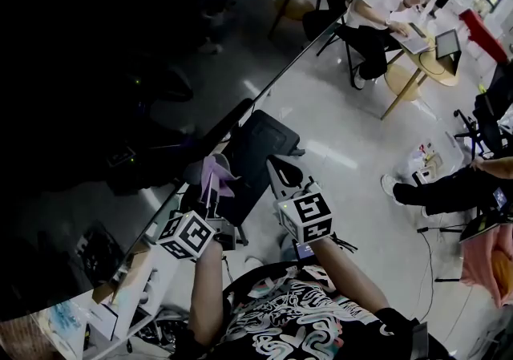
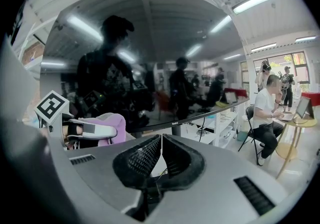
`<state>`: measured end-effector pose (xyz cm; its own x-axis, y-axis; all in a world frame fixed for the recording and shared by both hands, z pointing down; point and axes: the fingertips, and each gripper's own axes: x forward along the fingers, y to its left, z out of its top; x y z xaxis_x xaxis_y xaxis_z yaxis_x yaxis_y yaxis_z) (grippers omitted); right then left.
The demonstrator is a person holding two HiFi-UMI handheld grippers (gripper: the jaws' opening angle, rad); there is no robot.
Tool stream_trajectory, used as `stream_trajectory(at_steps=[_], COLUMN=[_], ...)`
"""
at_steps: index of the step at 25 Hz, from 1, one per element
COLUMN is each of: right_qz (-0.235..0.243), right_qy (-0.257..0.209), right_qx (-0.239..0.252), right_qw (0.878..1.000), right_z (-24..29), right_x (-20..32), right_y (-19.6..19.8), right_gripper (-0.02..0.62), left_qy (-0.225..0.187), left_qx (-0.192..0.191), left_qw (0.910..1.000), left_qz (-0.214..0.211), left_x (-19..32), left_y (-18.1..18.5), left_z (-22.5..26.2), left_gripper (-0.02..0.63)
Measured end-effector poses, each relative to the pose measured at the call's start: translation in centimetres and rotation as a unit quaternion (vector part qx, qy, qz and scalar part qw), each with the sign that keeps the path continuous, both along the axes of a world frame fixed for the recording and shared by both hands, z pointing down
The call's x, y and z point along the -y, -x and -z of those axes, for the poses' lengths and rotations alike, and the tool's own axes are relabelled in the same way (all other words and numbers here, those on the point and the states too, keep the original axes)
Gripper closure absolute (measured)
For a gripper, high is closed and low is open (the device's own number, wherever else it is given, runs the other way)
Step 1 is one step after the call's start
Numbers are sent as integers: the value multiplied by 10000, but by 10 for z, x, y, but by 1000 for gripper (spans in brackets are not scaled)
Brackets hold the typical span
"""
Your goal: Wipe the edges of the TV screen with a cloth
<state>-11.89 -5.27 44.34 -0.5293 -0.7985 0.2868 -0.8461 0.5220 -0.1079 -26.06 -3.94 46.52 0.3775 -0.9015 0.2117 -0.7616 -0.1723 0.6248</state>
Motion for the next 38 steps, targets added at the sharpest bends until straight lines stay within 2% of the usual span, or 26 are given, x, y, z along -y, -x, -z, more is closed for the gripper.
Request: stream_trajectory(at_steps=[7,28,38], right_qz=[-44,-329,-700], right_qy=[34,111,16], right_qx=[62,199,228], right_qw=[10000,9992,9973], right_z=[1,2,-1], right_x=[7,29,36], right_y=[-8,-35,-60], right_gripper=[565,565,565], left_qy=[36,87,106], left_qx=[-193,-219,-305], left_qw=[9998,9992,9987], left_qz=[-36,-314,-383], left_x=[9,38,51], left_y=[-8,-38,-44], left_z=[0,1,-5], left_gripper=[494,494,494])
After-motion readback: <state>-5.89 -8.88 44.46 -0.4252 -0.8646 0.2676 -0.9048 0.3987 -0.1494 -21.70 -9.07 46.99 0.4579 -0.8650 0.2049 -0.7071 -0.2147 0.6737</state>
